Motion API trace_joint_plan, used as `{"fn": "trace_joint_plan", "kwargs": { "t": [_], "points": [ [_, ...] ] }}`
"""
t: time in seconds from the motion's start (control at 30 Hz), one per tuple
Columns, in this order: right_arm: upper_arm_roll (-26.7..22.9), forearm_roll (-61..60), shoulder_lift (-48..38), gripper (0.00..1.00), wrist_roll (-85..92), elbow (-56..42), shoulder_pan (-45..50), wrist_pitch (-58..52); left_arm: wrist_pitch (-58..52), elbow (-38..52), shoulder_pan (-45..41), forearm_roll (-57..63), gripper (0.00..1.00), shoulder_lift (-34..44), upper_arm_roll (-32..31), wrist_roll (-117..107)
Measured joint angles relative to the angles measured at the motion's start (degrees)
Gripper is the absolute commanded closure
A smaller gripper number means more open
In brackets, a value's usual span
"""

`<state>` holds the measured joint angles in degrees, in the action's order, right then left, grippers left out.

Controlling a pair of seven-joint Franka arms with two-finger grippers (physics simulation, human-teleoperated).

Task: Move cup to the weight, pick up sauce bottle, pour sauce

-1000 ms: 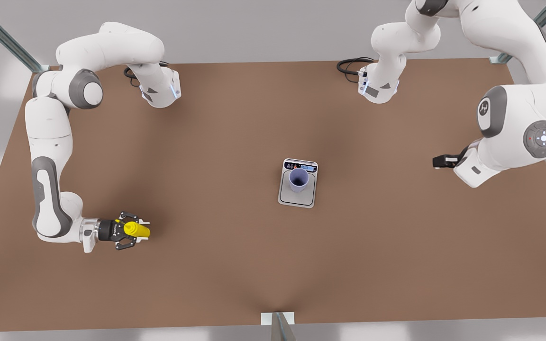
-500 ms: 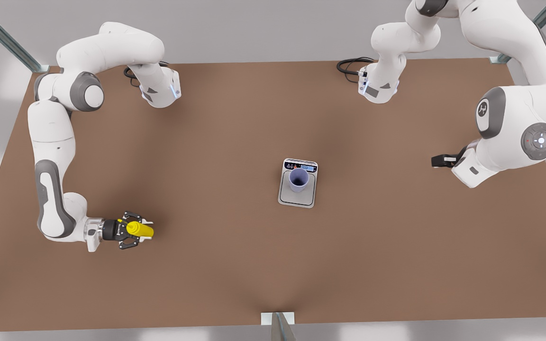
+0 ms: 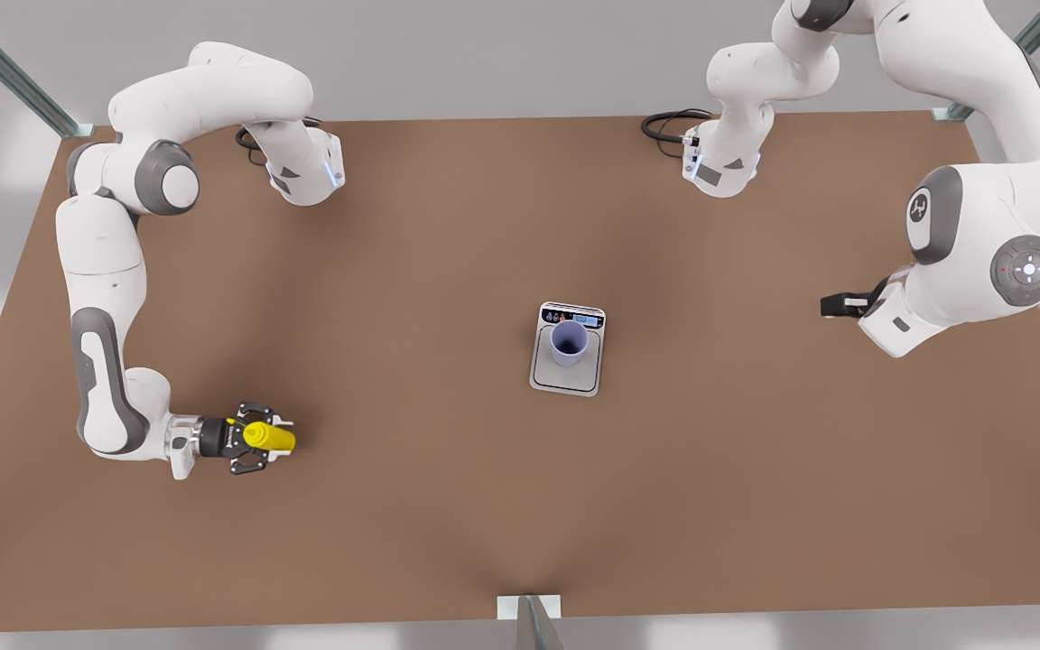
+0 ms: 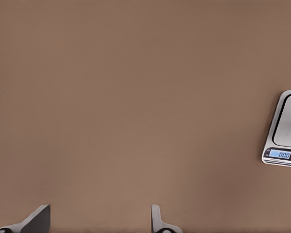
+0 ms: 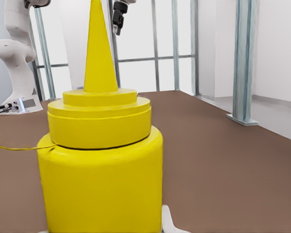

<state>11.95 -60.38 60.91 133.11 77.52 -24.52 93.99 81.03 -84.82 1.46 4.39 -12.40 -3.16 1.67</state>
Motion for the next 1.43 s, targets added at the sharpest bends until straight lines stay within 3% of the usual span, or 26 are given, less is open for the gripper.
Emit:
{"fn": "trace_joint_plan", "kwargs": {
  "t": [0.9,0.93,1.03,1.1,1.17,1.23,1.3,1.33,1.43],
  "points": [
    [-1.3,5.8,-0.6,0.0,-0.8,-0.6,-7.9,-3.5,-0.9,0.2,-1.1,0.0,0.0,0.3,0.0,-0.1],
    [-1.3,8.5,-1.9,0.0,-4.3,-1.4,-9.6,-5.3,-0.9,0.4,-1.5,0.0,0.0,0.3,0.0,-0.1],
    [-0.3,22.1,-11.9,0.0,-34.2,-17.9,-6.9,-15.5,-0.8,0.5,-1.7,0.0,0.0,0.8,0.0,-0.1],
    [-0.2,35.1,-25.7,0.0,-56.2,-19.4,4.3,-15.5,-0.8,0.6,-2.4,0.0,0.0,1.1,0.0,-2.3],
    [-1.3,48.8,-33.2,0.0,-82.8,-19.1,21.2,-13.2,-0.9,1.7,-1.8,0.0,0.0,1.1,0.2,-2.5],
    [-9.5,57.5,-36.9,0.0,-111.6,-13.0,31.7,-8.0,-1.6,2.3,-2.3,0.1,0.0,1.6,0.1,-2.5],
    [-9.6,64.5,-48.7,0.0,-124.9,0.7,30.0,-5.1,-2.3,2.5,-2.0,0.2,0.0,1.8,0.1,-2.5],
    [-6.1,64.8,-51.6,0.0,-126.8,3.2,24.9,-5.0,-2.3,2.6,-2.1,0.2,0.0,1.9,0.2,-2.5],
    [-5.4,64.3,-51.6,0.0,-129.1,3.3,22.4,-5.1,-2.5,3.8,-2.1,0.2,0.0,1.9,0.1,-2.5]
  ]
}}
